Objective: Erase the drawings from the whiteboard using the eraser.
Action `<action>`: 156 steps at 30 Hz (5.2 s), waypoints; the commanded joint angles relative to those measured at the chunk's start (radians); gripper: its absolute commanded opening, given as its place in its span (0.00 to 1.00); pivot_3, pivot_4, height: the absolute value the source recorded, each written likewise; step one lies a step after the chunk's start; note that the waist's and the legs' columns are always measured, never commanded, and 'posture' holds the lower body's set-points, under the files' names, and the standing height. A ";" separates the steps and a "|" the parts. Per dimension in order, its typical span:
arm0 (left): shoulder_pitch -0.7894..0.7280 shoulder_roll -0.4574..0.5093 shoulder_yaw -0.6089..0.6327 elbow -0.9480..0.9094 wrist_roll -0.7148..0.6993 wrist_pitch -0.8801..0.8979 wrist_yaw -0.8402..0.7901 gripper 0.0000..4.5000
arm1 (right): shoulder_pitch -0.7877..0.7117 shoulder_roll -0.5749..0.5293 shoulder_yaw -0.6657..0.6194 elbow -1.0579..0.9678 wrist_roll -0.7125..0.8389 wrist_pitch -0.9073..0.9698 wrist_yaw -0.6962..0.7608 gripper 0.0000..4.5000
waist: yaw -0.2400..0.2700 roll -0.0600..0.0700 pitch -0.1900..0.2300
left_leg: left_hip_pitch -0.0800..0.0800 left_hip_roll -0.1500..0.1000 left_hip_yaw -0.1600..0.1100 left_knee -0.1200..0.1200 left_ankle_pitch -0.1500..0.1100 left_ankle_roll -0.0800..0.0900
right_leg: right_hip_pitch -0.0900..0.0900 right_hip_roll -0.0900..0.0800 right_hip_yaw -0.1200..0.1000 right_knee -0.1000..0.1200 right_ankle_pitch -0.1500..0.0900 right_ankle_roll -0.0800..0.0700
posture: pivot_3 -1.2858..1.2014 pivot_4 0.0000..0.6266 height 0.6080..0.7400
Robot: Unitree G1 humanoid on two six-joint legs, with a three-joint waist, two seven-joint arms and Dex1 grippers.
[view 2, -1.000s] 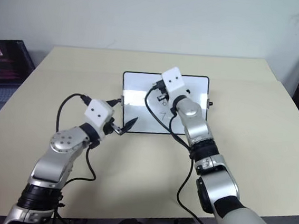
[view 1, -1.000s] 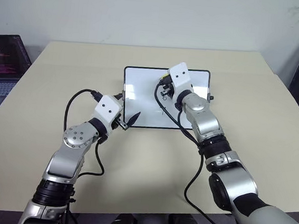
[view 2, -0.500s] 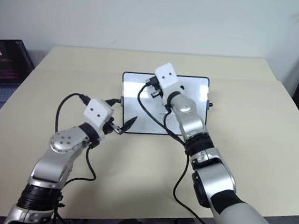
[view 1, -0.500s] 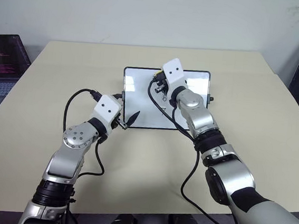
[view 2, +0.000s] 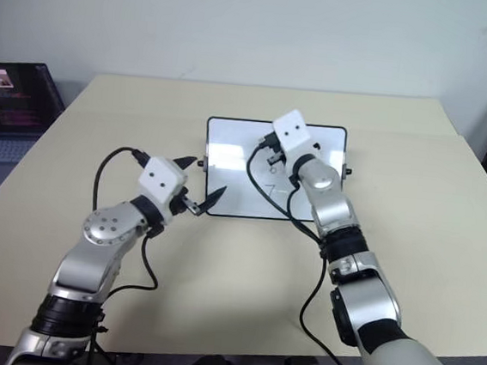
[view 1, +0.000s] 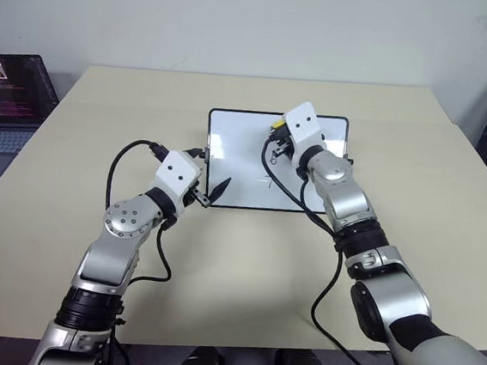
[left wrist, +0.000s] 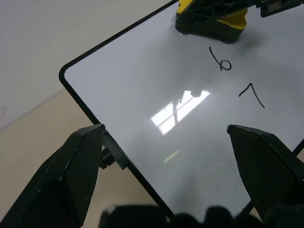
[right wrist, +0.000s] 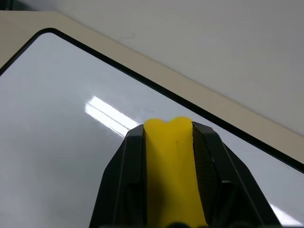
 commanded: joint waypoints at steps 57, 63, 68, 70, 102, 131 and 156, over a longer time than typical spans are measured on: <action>-0.044 0.014 0.002 -0.014 0.007 -0.002 -0.002 1.00 | 0.017 -0.039 0.009 0.005 -0.036 0.028 -0.028 0.22 | 0.004 0.000 0.000 | 0.001 0.000 0.000 0.000 0.000 0.000 | 0.001 0.001 0.000 0.000 0.001 0.000 | 0.52 0.24 1.00; -0.047 0.010 -0.002 -0.005 0.008 -0.013 -0.002 1.00 | 0.050 -0.059 0.008 -0.058 -0.030 0.060 -0.018 0.22 | 0.004 0.000 0.000 | 0.001 0.000 0.000 0.000 0.000 0.000 | 0.001 0.001 0.000 0.000 0.002 0.000 | 0.52 0.24 1.00; -0.052 0.008 -0.004 0.001 0.008 -0.019 -0.004 1.00 | 0.070 -0.064 0.005 -0.117 -0.020 0.093 -0.009 0.22 | 0.004 0.000 0.000 | 0.001 0.000 0.000 0.000 0.000 0.000 | 0.001 0.001 0.000 0.000 0.002 0.000 | 0.52 0.24 1.00; -0.052 0.009 -0.004 -0.001 0.008 -0.018 -0.004 1.00 | 0.085 -0.067 0.002 -0.172 -0.011 0.117 0.003 0.22 | 0.004 0.000 0.000 | 0.001 0.000 0.000 0.000 0.000 0.000 | 0.001 0.001 0.000 0.000 0.002 0.000 | 0.52 0.24 1.00; 0.091 -0.022 -0.007 -0.217 -0.175 0.134 -0.105 1.00 | 0.346 -0.201 0.001 -0.809 0.101 0.538 0.177 0.22 | 0.007 0.000 0.000 | -0.001 0.001 0.001 -0.001 0.000 0.000 | -0.001 0.001 0.000 -0.002 0.001 0.000 | 0.52 0.24 1.00; 0.102 0.012 -0.005 -0.178 -0.149 0.096 -0.104 1.00 | 0.168 -0.003 0.085 -0.398 0.030 0.208 0.075 0.22 | 0.005 0.000 0.000 | -0.001 0.001 0.001 -0.001 0.000 0.000 | -0.001 0.001 0.000 -0.002 0.001 0.000 | 0.52 0.24 1.00; 0.079 0.032 0.007 -0.205 -0.156 0.129 -0.084 1.00 | 0.199 0.003 0.114 -0.322 -0.014 0.154 0.058 0.22 | 0.001 0.000 0.000 | -0.001 0.001 0.002 -0.001 0.000 0.000 | -0.001 0.001 0.001 -0.002 0.001 0.000 | 0.52 0.24 1.00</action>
